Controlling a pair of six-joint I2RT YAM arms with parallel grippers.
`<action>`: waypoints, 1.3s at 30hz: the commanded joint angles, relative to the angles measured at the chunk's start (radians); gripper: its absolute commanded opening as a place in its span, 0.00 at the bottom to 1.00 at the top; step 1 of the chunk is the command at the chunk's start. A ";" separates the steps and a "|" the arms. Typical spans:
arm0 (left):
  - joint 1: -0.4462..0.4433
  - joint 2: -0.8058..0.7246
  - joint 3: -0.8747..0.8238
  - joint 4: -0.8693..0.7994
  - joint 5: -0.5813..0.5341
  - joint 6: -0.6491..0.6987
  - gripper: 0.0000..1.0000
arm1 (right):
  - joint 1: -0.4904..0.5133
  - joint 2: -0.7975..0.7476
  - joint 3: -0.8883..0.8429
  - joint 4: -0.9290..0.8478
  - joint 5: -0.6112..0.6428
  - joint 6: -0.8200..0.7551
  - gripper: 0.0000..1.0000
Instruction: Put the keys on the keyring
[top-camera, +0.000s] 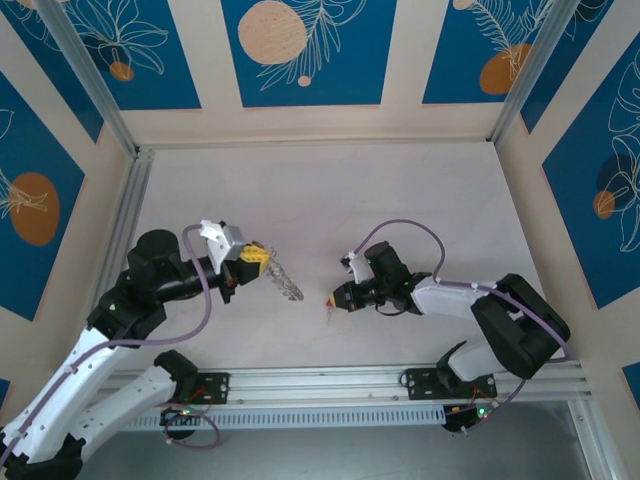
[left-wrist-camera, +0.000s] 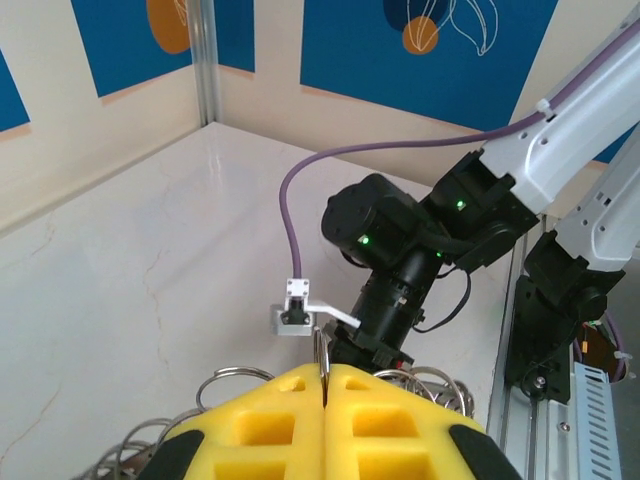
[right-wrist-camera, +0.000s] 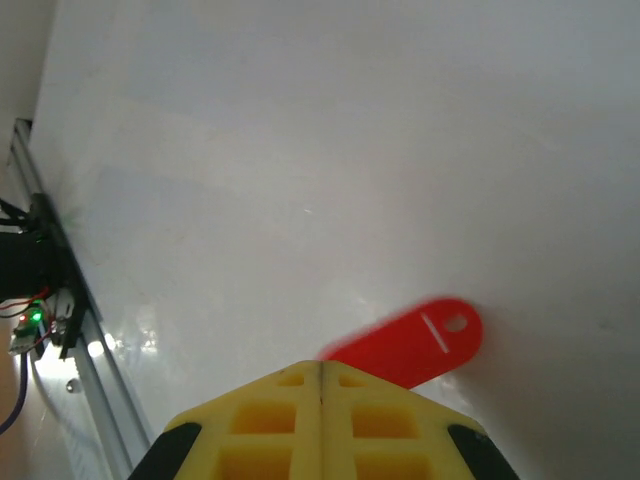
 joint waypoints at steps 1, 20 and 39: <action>0.010 -0.015 -0.002 0.021 -0.001 -0.020 0.00 | 0.002 0.029 0.024 -0.035 0.033 0.035 0.00; 0.012 -0.017 -0.003 0.033 0.007 -0.016 0.00 | 0.003 0.088 0.017 -0.106 0.022 0.001 0.09; 0.013 -0.030 0.001 0.019 0.001 -0.010 0.00 | 0.045 0.064 0.027 -0.180 0.036 0.007 0.20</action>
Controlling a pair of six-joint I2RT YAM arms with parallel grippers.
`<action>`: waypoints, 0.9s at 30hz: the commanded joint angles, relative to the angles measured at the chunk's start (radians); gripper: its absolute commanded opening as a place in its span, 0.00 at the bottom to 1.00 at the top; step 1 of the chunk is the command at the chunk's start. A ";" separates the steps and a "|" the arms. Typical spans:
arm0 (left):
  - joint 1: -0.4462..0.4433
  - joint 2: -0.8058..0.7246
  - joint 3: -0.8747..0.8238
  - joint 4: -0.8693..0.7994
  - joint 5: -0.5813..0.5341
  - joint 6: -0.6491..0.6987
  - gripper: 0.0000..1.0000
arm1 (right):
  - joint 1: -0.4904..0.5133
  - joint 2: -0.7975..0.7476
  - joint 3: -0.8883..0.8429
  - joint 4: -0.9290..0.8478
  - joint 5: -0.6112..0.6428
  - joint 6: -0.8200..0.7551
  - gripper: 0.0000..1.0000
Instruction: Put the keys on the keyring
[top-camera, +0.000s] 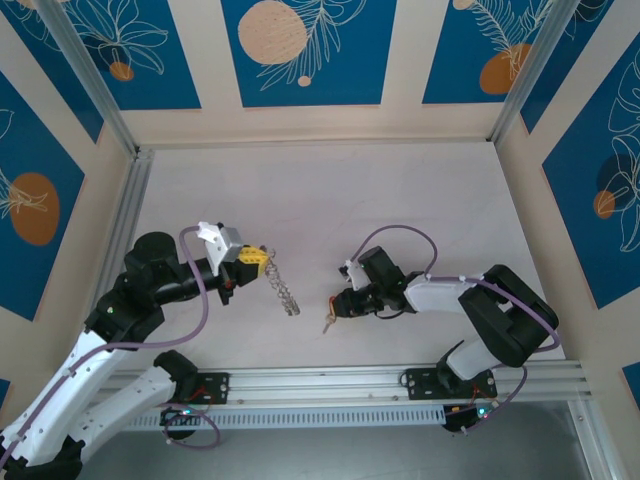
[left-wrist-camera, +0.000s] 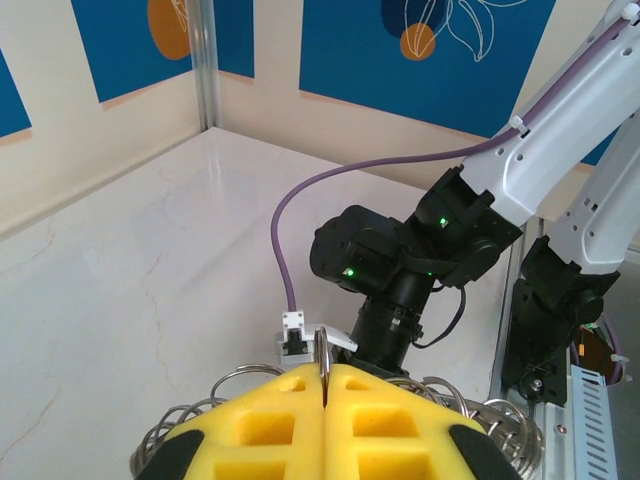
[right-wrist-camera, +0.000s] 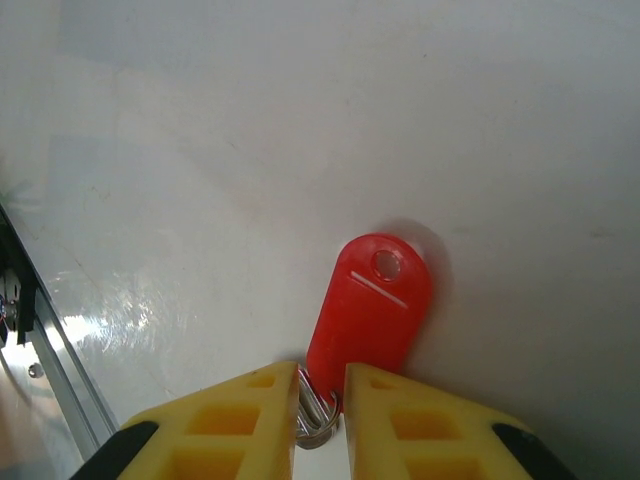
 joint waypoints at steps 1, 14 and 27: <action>0.013 -0.012 0.006 0.019 0.000 -0.003 0.00 | 0.015 -0.005 0.010 -0.096 0.020 -0.006 0.21; 0.012 -0.017 -0.001 0.031 0.009 -0.009 0.00 | 0.075 -0.119 0.017 -0.160 0.078 -0.036 0.37; 0.012 -0.037 -0.003 0.031 0.012 -0.009 0.00 | 0.088 -0.063 0.050 -0.161 0.118 -0.069 0.38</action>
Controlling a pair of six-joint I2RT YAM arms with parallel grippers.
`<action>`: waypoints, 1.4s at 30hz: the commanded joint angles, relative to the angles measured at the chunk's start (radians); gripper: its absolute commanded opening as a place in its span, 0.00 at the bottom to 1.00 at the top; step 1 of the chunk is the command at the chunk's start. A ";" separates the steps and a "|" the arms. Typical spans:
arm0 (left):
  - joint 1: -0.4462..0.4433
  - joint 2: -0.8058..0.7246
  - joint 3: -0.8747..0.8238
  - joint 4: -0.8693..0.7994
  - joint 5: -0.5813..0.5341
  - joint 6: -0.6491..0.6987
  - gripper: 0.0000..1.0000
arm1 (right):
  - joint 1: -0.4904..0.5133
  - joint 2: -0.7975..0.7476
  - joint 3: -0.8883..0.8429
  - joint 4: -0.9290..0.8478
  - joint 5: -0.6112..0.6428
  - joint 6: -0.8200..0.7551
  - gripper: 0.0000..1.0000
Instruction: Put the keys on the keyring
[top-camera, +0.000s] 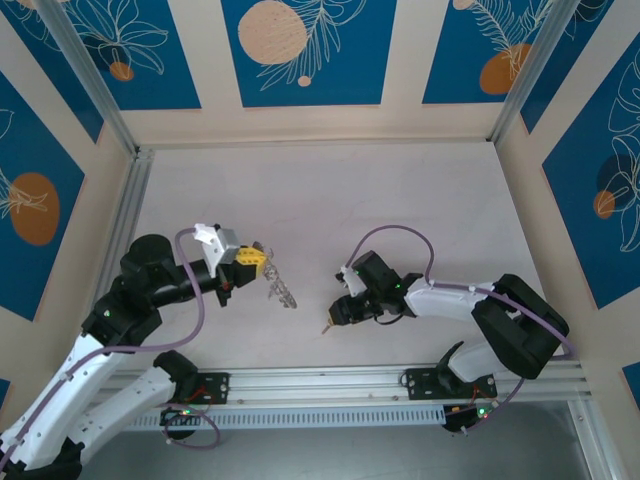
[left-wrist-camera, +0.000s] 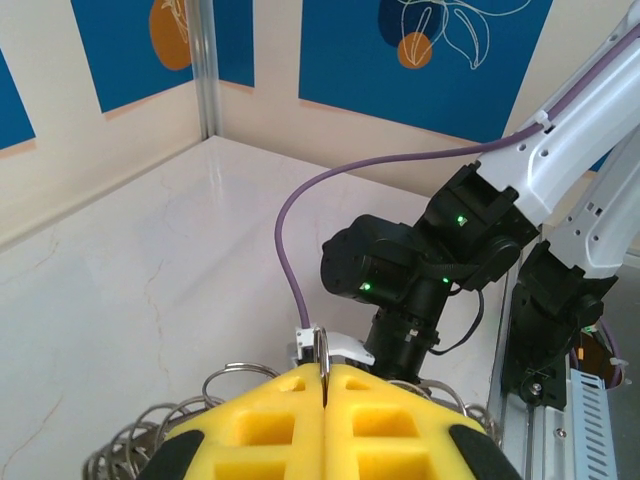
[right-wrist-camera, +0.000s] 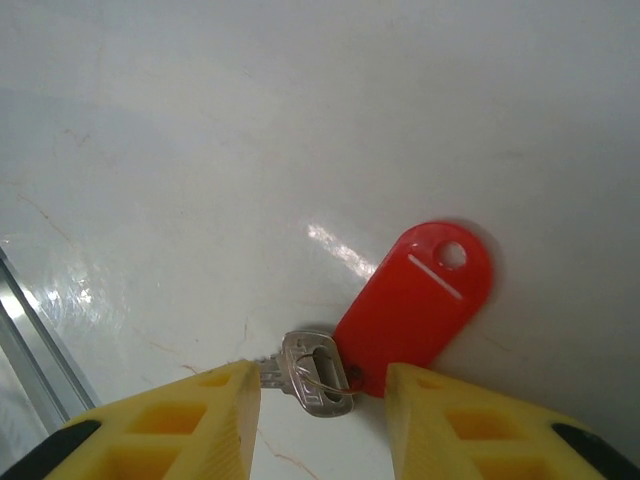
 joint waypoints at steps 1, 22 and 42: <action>0.013 -0.016 -0.003 0.032 0.013 -0.009 0.00 | 0.011 0.015 0.023 -0.018 0.012 -0.027 0.38; 0.014 -0.013 -0.008 0.042 0.009 -0.011 0.00 | 0.073 0.024 0.085 -0.074 0.069 -0.097 0.35; 0.016 -0.002 -0.008 0.054 0.016 -0.011 0.00 | 0.070 0.048 0.074 -0.023 0.002 -0.137 0.36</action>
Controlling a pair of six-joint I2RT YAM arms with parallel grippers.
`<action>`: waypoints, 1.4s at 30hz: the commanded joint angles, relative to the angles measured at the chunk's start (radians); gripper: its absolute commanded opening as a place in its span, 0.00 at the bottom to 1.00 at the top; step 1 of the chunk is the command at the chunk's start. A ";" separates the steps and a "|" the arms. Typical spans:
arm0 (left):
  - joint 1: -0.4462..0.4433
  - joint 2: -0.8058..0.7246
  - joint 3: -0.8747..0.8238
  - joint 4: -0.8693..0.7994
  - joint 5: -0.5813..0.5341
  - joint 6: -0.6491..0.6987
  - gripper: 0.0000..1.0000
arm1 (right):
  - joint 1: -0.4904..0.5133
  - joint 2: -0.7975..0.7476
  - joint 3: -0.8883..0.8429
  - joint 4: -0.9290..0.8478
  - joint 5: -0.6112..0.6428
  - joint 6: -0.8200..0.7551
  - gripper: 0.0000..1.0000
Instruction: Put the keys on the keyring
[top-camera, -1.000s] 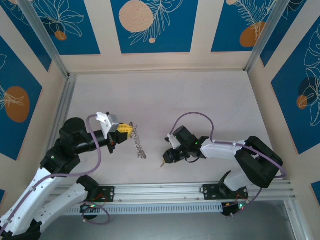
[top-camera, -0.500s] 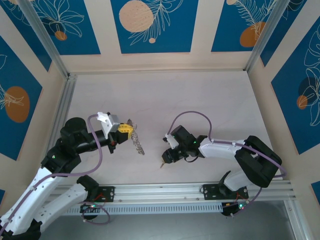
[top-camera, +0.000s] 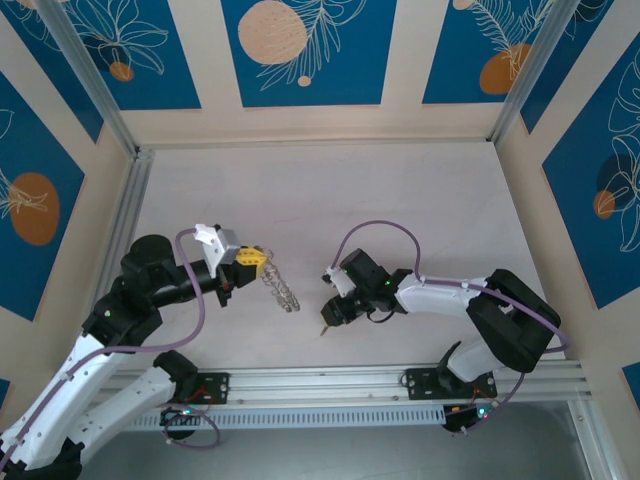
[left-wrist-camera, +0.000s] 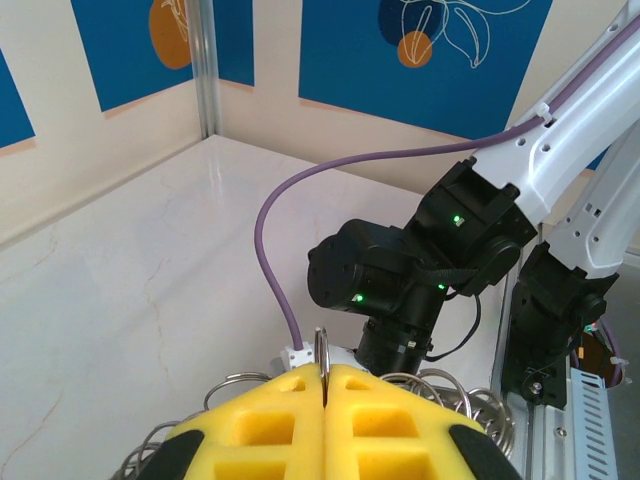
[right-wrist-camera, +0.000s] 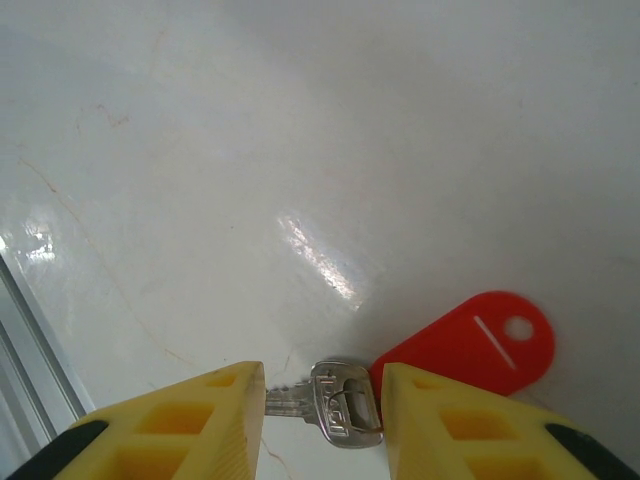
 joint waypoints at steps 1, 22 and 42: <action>0.016 -0.002 -0.002 0.052 0.018 -0.012 0.00 | 0.005 0.001 -0.015 0.021 -0.035 0.006 0.36; 0.027 -0.021 -0.005 0.066 0.039 -0.024 0.00 | 0.116 -0.056 -0.045 -0.011 0.226 0.074 0.52; 0.043 -0.045 -0.014 0.102 0.084 -0.048 0.00 | 0.281 -0.018 0.071 -0.266 0.531 0.159 0.48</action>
